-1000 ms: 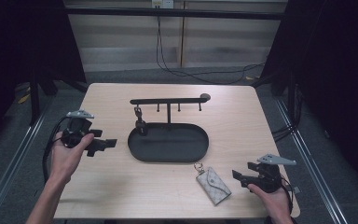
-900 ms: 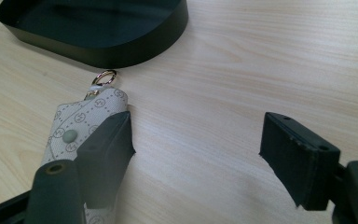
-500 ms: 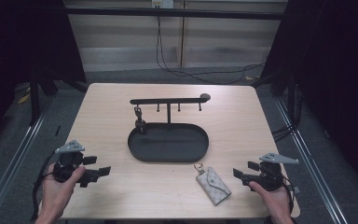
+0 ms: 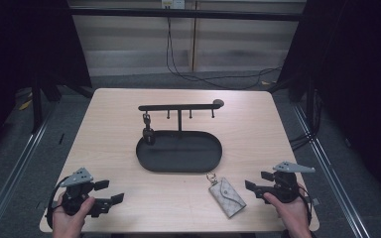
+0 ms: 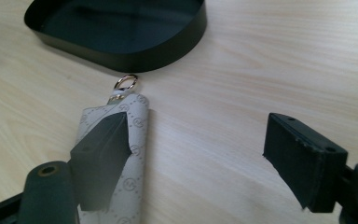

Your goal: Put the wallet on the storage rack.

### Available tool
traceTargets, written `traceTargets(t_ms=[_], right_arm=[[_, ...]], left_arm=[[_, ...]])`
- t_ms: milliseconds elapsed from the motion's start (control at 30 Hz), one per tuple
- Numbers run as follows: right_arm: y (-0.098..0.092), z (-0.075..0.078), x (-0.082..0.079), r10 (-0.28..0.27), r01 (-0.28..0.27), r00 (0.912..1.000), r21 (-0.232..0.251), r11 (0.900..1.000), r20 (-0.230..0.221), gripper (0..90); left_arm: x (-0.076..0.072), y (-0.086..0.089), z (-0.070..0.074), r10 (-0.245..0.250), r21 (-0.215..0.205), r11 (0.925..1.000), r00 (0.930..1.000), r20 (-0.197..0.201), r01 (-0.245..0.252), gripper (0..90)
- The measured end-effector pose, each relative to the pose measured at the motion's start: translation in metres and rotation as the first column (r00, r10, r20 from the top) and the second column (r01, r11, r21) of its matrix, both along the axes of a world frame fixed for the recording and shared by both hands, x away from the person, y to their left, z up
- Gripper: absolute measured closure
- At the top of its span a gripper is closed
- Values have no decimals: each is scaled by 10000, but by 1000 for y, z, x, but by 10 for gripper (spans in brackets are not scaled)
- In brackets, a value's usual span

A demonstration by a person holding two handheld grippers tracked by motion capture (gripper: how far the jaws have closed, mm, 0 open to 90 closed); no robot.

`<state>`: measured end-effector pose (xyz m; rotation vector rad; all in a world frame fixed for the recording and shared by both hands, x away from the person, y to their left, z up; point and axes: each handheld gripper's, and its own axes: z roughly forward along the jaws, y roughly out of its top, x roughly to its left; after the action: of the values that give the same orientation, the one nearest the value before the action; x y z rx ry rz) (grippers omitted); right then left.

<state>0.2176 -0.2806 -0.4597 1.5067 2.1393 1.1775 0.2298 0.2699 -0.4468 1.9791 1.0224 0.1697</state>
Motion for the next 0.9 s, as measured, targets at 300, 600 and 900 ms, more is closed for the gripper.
traceTargets(t_ms=[300,600,900], right_arm=[[12,9,3,488,-500,9946,-117,9987,-914,244],[26,17,13,1149,-1318,9769,-850,9876,-1803,233],[50,21,24,1623,-2018,9525,-1352,9700,-2578,261]], left_arm=[[-8,9,-6,14,-239,9997,9988,479,-3,195],[-6,17,-10,715,-76,9974,9962,493,-712,207],[-6,11,-11,394,-253,9989,9991,134,-391,212]])
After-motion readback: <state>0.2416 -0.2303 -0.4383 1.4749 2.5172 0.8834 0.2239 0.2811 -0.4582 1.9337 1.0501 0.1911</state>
